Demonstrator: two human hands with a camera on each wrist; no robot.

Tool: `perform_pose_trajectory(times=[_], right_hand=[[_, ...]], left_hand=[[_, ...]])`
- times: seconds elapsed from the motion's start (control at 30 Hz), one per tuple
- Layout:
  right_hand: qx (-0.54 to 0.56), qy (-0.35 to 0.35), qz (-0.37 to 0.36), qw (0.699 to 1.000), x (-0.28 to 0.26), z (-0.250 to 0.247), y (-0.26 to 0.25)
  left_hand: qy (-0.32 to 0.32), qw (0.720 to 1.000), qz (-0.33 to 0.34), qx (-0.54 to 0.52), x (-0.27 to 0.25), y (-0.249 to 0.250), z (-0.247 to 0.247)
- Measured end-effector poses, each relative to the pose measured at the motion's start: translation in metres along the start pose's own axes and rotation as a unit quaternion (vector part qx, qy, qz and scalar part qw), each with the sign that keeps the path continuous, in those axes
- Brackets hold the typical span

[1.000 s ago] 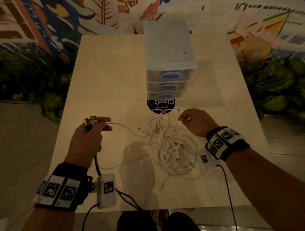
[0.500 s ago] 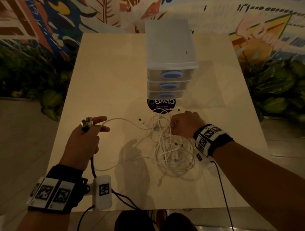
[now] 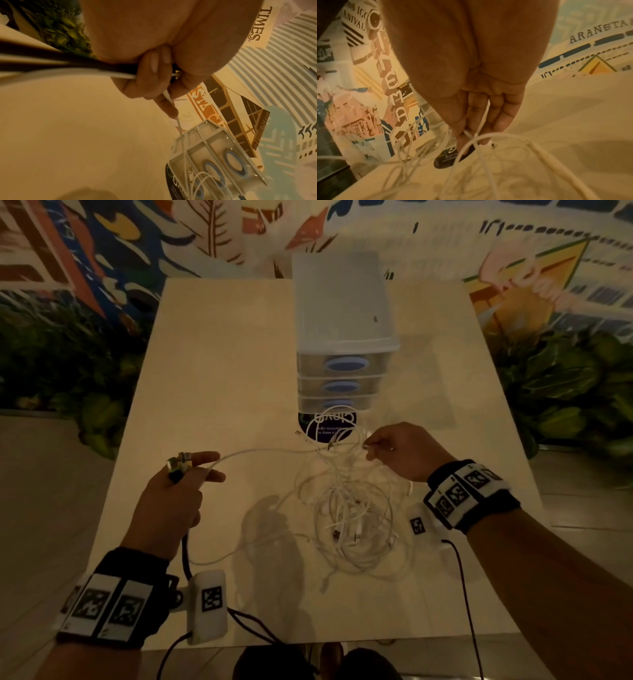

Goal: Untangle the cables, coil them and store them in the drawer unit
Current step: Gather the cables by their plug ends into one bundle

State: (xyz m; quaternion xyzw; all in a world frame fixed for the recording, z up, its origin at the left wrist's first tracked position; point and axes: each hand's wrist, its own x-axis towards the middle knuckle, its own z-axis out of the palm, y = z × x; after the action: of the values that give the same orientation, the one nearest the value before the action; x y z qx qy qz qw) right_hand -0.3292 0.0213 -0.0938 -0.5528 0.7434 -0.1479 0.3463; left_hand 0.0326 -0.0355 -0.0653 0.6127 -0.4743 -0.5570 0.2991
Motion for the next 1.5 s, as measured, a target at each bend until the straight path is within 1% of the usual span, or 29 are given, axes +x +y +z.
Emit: perform_pose_trajectory(times=[0.07, 0.1, 0.2, 0.23, 0.3, 0.43, 0.5, 0.6, 0.67, 0.73, 0.9, 1.03, 1.17, 1.23, 1.33, 1.43, 1.5], right_hand=[[0.007, 0.02, 0.011, 1.0, -0.003, -0.002, -0.001], [0.033, 0.03, 0.02, 0.999, -0.005, -0.004, -0.003], [0.169, 0.036, 0.058, 0.983, -0.011, -0.004, -0.011], [0.19, 0.043, 0.06, 0.979, -0.012, -0.004, -0.013], [0.195, 0.067, 0.038, 0.978, -0.014, -0.004, -0.013], [0.137, 0.102, -0.034, 0.985, -0.022, -0.005, -0.014], [0.127, 0.129, -0.049, 0.982, -0.025, -0.006, -0.017], [0.146, 0.151, -0.067, 0.975, -0.03, -0.01, -0.024], [0.155, 0.154, -0.066, 0.974, -0.034, -0.014, -0.028], [0.161, 0.154, -0.068, 0.972, -0.038, -0.017, -0.032], [0.186, 0.145, -0.093, 0.967, -0.051, -0.029, -0.046], [0.215, 0.101, -0.115, 0.965, -0.063, -0.036, -0.06], [0.225, 0.051, -0.165, 0.959, -0.076, -0.044, -0.072], [0.202, 0.039, -0.193, 0.959, -0.08, -0.048, -0.078], [0.192, 0.053, -0.225, 0.954, -0.082, -0.056, -0.085], [0.196, 0.088, -0.24, 0.947, -0.082, -0.066, -0.09], [0.218, 0.107, -0.248, 0.938, -0.082, -0.073, -0.091]], left_hand=[[-0.003, 1.0, -0.001, 0.001, 0.0, 0.0, 0.004], [-0.004, 1.0, 0.0, 0.004, 0.0, 0.0, 0.006], [-0.001, 0.999, 0.003, 0.045, 0.0, -0.003, 0.009], [-0.002, 0.998, 0.005, 0.069, 0.0, -0.003, 0.01], [-0.01, 0.994, 0.01, 0.108, 0.0, -0.004, 0.013], [-0.03, 0.984, 0.021, 0.174, -0.004, -0.005, 0.019], [-0.043, 0.978, 0.018, 0.205, -0.007, -0.004, 0.021], [-0.043, 0.974, 0.031, 0.219, -0.008, -0.002, 0.024], [-0.041, 0.975, 0.04, 0.216, -0.008, 0.001, 0.026], [-0.054, 0.975, 0.053, 0.211, -0.009, 0.006, 0.028], [-0.122, 0.976, 0.113, 0.141, -0.022, 0.03, 0.044], [-0.151, 0.964, 0.173, 0.136, -0.036, 0.053, 0.072], [-0.223, 0.955, 0.169, 0.103, -0.048, 0.059, 0.096], [-0.233, 0.945, 0.177, 0.149, -0.048, 0.056, 0.1], [-0.239, 0.932, 0.176, 0.209, -0.042, 0.048, 0.1], [-0.227, 0.931, 0.177, 0.224, -0.036, 0.043, 0.099], [-0.211, 0.935, 0.181, 0.221, -0.034, 0.041, 0.097]])
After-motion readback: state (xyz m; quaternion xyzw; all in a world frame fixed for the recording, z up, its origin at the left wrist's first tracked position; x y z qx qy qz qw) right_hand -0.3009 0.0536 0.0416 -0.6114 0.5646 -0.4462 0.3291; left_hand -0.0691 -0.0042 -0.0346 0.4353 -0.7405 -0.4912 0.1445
